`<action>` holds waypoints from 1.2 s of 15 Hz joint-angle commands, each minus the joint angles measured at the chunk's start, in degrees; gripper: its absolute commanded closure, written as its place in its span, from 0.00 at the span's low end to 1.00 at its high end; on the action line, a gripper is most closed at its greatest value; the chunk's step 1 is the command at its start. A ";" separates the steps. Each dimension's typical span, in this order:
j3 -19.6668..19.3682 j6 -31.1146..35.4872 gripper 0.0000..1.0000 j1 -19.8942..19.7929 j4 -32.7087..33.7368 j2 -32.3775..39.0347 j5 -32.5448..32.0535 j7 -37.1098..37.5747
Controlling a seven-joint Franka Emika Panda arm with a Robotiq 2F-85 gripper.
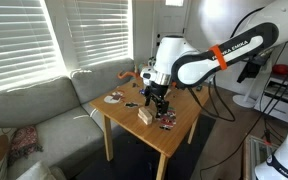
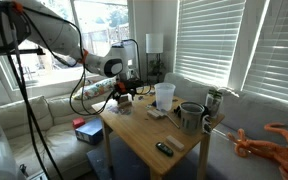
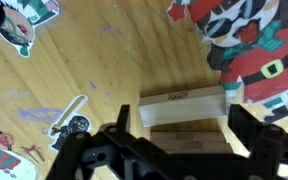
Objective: Pick up the bottom wooden block from the stacked blocks in a square and put it on the top stacked wooden block, pick up the two stacked blocks and turn them ninety degrees anticlockwise to stack them on the block to the left, pick up the block to the right and stack it on the three stacked blocks
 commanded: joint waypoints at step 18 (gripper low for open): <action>-0.31 0.13 0.00 -0.61 2.45 2.09 0.40 -7.77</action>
